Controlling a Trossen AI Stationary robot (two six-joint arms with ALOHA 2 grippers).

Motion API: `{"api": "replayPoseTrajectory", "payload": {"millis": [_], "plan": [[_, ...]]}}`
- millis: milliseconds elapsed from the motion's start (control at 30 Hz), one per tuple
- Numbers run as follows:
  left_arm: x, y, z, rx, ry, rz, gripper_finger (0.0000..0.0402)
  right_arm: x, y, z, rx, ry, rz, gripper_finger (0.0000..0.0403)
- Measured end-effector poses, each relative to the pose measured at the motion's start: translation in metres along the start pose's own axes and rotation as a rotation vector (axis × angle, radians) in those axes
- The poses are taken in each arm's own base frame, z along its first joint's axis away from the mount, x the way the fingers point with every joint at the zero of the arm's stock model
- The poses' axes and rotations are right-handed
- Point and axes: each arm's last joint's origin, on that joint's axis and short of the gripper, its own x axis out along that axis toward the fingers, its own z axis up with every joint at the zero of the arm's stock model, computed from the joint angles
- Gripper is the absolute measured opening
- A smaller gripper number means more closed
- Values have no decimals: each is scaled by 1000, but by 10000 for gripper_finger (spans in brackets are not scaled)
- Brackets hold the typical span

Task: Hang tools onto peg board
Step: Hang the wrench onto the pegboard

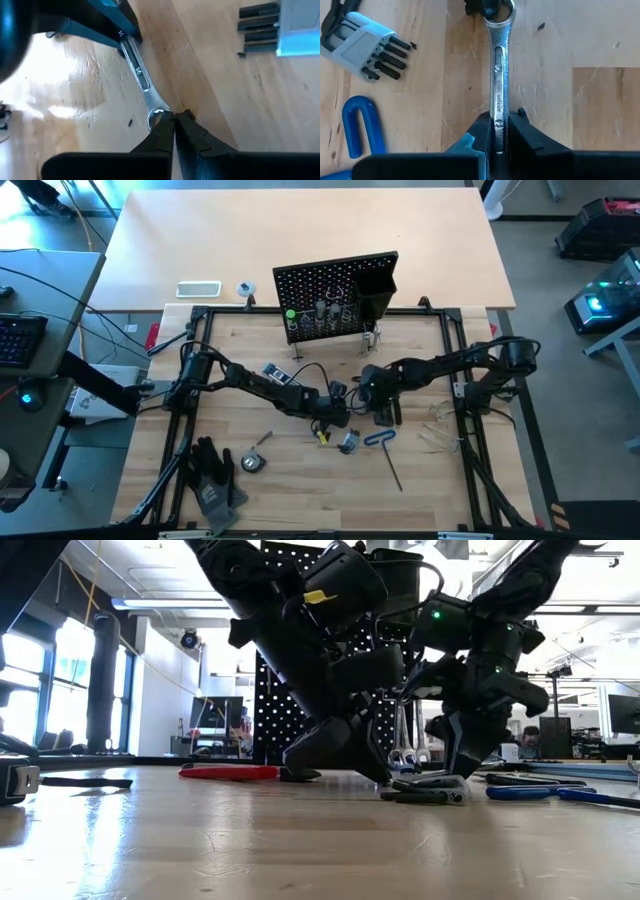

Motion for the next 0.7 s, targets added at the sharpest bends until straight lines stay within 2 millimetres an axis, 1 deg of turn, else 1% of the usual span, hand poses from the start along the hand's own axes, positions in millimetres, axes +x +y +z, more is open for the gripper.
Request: {"api": "replayPoseTrajectory", "payload": {"millis": [67,233,333,400,567,700], "plan": [[-6,2,1,-3,8,11,1,-2,0,4,6,9,-14,30],[-24,10,-2,1,104,103,3,-7,3,10,17,38,6,30],[-37,16,-2,3,149,161,9,-10,6,16,30,23,-32,30],[-44,18,-4,1,185,169,11,-12,8,19,56,14,-52,30],[-56,22,-7,-43,229,198,11,-25,10,22,156,-29,-67,30],[-65,27,-4,-92,213,242,12,-42,13,23,199,-81,-155,30]]}}
